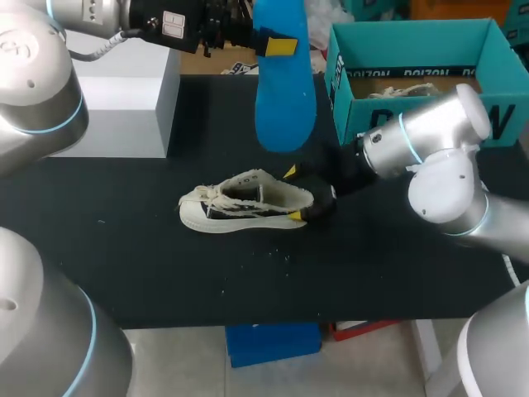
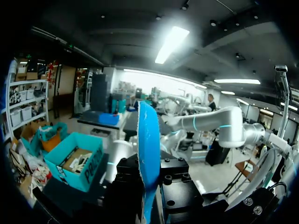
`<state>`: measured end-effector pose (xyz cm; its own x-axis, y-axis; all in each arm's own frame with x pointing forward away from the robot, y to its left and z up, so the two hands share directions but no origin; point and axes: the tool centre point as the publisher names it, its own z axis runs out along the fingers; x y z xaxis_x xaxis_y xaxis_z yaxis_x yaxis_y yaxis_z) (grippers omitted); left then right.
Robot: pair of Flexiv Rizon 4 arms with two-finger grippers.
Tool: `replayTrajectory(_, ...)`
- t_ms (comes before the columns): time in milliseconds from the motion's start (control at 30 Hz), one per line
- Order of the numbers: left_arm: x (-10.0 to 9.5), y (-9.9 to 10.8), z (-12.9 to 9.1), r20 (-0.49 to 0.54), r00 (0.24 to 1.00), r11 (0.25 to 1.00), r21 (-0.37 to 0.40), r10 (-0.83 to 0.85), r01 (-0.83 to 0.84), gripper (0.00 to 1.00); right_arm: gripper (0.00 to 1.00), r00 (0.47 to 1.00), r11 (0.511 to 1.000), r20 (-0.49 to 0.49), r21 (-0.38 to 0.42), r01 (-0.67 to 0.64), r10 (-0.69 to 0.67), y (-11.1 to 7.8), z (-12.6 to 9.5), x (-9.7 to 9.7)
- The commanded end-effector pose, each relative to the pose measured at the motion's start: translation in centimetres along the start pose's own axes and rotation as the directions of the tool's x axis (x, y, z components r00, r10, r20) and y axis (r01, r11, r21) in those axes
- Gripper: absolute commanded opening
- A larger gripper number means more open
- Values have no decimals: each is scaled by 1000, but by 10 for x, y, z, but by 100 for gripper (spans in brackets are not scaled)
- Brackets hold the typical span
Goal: Take the shoe out of the shoebox, open the shoe tongue, remove and reinsert the insole, then place the shoe into the shoebox
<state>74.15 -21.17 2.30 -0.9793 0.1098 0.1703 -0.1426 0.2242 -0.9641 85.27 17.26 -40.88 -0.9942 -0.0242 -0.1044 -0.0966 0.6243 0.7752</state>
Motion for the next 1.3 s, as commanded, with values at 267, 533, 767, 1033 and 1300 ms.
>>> replayTrajectory(267,0,1,1,2,1000,1000,2,2,-2,0,100,1000,991,-5,-128,-28,28,-13,4,2)
replayTrajectory(533,0,1,1,2,1000,1000,2,2,-2,0,100,999,990,-18,-132,-44,42,-19,5,6)
replayTrajectory(767,0,1,1,2,1000,1000,2,2,-2,0,100,998,993,-30,-105,-53,50,-22,1,7)
replayTrajectory(1033,0,1,1,2,1000,1000,2,2,-2,0,100,999,998,-51,62,-8,12,-14,-30,-7)
replayTrajectory(1300,0,1,1,2,1000,1000,2,2,-2,0,100,998,963,-60,265,41,-26,0,-52,-27)
